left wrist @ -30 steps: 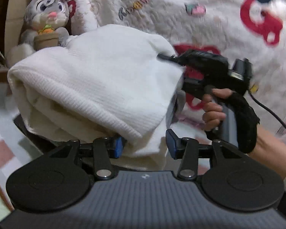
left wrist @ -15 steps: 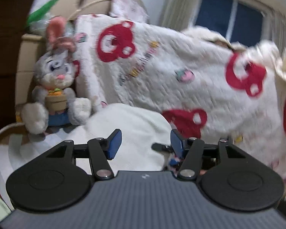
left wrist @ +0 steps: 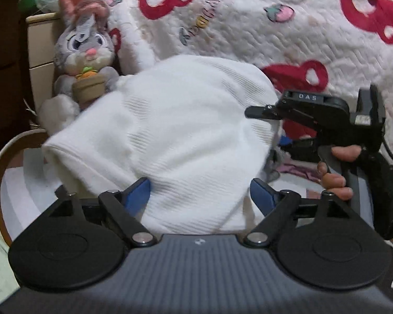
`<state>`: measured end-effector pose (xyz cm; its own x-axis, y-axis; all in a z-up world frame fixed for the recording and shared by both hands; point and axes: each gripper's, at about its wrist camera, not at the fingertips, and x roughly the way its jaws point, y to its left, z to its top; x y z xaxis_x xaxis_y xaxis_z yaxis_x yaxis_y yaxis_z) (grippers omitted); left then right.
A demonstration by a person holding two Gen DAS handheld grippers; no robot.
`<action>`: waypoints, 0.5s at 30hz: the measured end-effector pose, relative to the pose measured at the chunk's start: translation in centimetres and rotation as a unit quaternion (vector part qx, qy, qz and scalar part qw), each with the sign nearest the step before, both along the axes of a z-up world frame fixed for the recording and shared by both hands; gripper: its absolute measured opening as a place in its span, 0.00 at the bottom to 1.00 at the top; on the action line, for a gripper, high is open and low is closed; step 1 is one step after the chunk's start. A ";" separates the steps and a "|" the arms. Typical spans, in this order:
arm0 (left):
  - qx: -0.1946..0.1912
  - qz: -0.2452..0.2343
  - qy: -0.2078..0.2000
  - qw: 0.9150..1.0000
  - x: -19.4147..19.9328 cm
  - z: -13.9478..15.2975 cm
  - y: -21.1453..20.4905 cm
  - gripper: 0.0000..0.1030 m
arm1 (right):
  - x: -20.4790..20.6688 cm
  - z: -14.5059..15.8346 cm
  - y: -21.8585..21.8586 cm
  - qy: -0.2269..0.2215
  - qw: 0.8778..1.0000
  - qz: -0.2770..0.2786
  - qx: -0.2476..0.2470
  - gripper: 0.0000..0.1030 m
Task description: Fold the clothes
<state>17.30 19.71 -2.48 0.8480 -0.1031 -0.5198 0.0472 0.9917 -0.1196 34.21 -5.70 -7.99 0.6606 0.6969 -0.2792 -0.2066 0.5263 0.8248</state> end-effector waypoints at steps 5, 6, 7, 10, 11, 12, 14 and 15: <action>-0.020 0.000 0.023 1.000 -0.4 0.2 -1.2 0.80 | -4.6 1.5 -1.6 -0.051 0.997 -0.007 -0.061 0.60; -0.028 -0.001 0.026 0.999 -0.6 0.3 -1.4 0.80 | -5.5 1.8 -1.9 -0.061 0.995 -0.009 -0.074 0.60; -0.036 -0.003 0.030 0.999 -0.7 0.3 -1.6 0.80 | -6.4 2.1 -2.2 -0.070 0.994 -0.009 -0.088 0.60; -0.036 -0.004 0.057 0.998 -1.1 -0.4 -2.5 0.80 | -9.0 2.6 -3.2 -0.096 0.983 0.004 -0.154 0.60; -0.040 -0.005 0.067 0.997 -1.3 -0.6 -2.7 0.80 | -9.8 2.9 -3.3 -0.106 0.979 0.012 -0.172 0.60; -0.045 -0.004 0.075 0.996 -1.6 -0.7 -2.9 0.80 | -10.7 3.2 -3.5 -0.116 0.975 0.019 -0.190 0.60; -0.057 -0.005 0.090 0.994 -2.4 -0.7 -3.4 0.80 | -12.4 3.8 -3.8 -0.137 0.964 0.033 -0.224 0.59; -0.063 -0.005 0.095 0.993 -2.9 -0.7 -3.6 0.80 | -13.4 4.1 -3.9 -0.152 0.958 0.040 -0.240 0.59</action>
<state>14.41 16.11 -3.20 0.7348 -0.1851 -0.6526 0.0215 0.9679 -0.2503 20.84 -9.56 -3.91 0.7127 0.5879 -0.3826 -0.4543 0.8025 0.3869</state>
